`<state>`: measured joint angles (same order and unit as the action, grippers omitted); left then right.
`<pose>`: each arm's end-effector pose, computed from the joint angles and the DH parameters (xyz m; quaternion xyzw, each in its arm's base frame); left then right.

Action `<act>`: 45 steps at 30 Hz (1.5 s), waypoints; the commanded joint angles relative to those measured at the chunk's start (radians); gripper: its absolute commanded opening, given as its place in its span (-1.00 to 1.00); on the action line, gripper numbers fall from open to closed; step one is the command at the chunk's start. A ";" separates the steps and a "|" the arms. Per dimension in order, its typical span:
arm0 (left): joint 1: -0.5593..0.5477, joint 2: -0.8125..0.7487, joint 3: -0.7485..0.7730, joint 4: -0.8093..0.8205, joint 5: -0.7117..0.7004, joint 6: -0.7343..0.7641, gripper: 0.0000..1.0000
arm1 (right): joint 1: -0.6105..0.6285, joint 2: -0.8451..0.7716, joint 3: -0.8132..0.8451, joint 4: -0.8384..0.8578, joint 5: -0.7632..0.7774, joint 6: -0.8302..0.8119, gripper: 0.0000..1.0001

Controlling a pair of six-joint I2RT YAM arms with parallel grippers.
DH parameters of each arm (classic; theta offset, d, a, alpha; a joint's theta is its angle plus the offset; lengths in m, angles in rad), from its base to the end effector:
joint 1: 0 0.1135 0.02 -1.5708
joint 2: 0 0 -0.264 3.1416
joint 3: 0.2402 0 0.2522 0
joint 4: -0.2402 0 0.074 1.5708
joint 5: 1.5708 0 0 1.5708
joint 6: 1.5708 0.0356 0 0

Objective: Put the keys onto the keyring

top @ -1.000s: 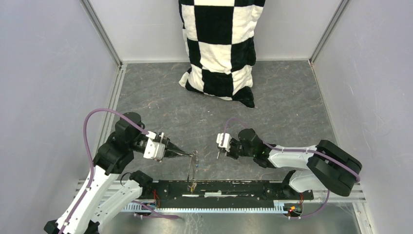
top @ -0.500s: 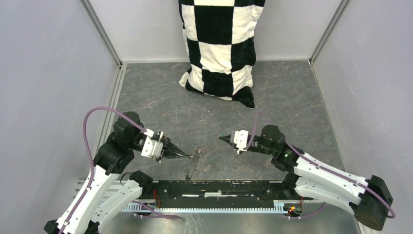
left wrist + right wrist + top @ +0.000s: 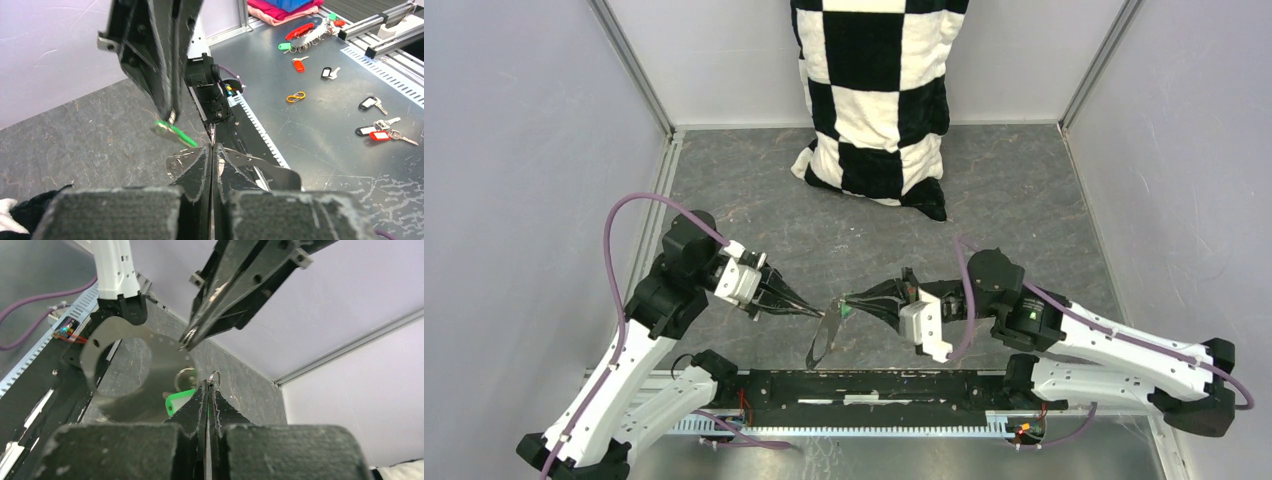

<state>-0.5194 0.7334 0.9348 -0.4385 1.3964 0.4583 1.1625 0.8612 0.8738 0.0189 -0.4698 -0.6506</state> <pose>0.0953 -0.0949 0.3792 0.6337 0.3447 -0.5194 0.4581 0.0638 0.1880 0.3802 -0.6359 0.2856 0.3335 0.6347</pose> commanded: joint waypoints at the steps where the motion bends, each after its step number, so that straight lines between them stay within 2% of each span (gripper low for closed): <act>1: -0.002 0.003 0.066 0.050 0.051 -0.043 -0.95 | 0.046 0.035 0.033 -0.061 0.023 -0.095 -0.99; 9: -0.002 0.001 0.073 0.049 0.069 -0.047 -0.96 | 0.090 0.041 0.047 -0.036 0.044 -0.111 -0.99; 28: -0.002 0.012 0.081 0.018 0.077 -0.008 -0.96 | 0.125 0.022 0.066 0.004 -0.033 -0.037 -0.99; 37: -0.002 0.004 0.075 -0.032 0.092 0.064 -0.96 | 0.140 0.024 0.085 0.002 -0.044 -0.043 -0.99; 42: -0.003 0.001 0.092 -0.025 0.117 0.118 -0.96 | 0.142 0.032 0.085 0.006 -0.070 -0.035 -0.99; 45: -0.002 0.007 0.104 0.067 0.146 0.058 -0.96 | 0.141 0.030 0.085 0.011 -0.084 -0.035 -0.99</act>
<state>-0.5194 0.7406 0.9825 -0.4736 1.4750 0.5110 1.2961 0.8921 0.9142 -0.0151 -0.5175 -0.6994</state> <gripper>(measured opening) 0.022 0.011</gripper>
